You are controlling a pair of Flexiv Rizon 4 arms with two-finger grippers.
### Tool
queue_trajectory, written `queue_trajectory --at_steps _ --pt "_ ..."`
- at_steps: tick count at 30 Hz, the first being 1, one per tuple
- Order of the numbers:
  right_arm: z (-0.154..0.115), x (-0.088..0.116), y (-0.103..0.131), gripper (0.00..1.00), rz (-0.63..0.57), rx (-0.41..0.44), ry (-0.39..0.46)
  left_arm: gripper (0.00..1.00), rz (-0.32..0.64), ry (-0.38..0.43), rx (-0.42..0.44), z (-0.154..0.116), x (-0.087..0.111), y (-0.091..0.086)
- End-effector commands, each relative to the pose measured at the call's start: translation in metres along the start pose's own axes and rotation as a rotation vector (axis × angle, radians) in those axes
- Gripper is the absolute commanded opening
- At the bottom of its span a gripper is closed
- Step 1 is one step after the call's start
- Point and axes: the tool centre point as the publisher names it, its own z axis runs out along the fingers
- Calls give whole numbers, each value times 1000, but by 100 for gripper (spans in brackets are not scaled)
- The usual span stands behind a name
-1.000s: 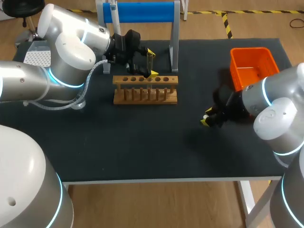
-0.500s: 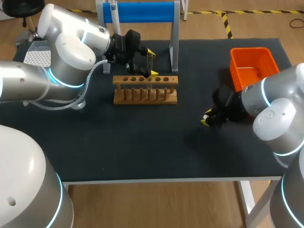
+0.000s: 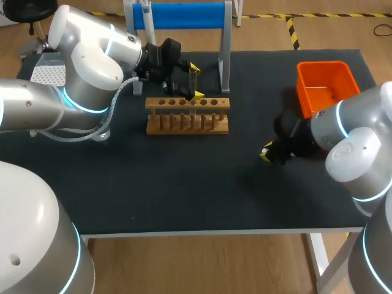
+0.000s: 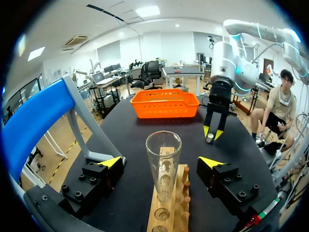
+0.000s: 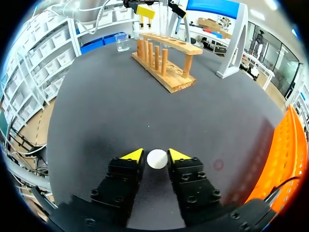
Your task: Invert the test tube, pick up the pipette, mount the tip to pipette, aspirate from beaker and dispense into the tube, eject the tip, return the pipette, and cap with the stopper.
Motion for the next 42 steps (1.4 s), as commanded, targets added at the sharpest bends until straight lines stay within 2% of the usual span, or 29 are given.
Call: queue_trajectory --at_steps 1,2,3,10,15,19,28,32,36,42 --pt "0 0 0 10 2 8 -2 100 -1 3 -3 0 -1 0" --pt "0 0 0 2 2 9 -3 100 -1 3 -3 0 -1 0" --pt "0 0 0 0 2 10 -3 100 -1 3 -3 0 -1 0" --pt "0 -1 0 0 3 11 -3 100 -1 3 -3 0 -1 0" --pt "-14 -7 18 0 -23 -3 0 100 -1 3 -3 0 -1 0" --pt "-34 -15 45 0 -42 -13 63 100 -1 3 -3 0 -1 0" --pt "-84 -31 116 0 -167 -34 127 100 -1 3 -3 0 -1 0" --pt "-107 -29 155 0 -243 -39 136 100 -1 3 -3 0 -1 0" --pt "-129 -18 193 0 -296 -88 142 100 -1 3 -3 0 -1 0" --pt "-129 -18 193 0 -296 -88 142 100 -1 3 -3 0 -1 0"
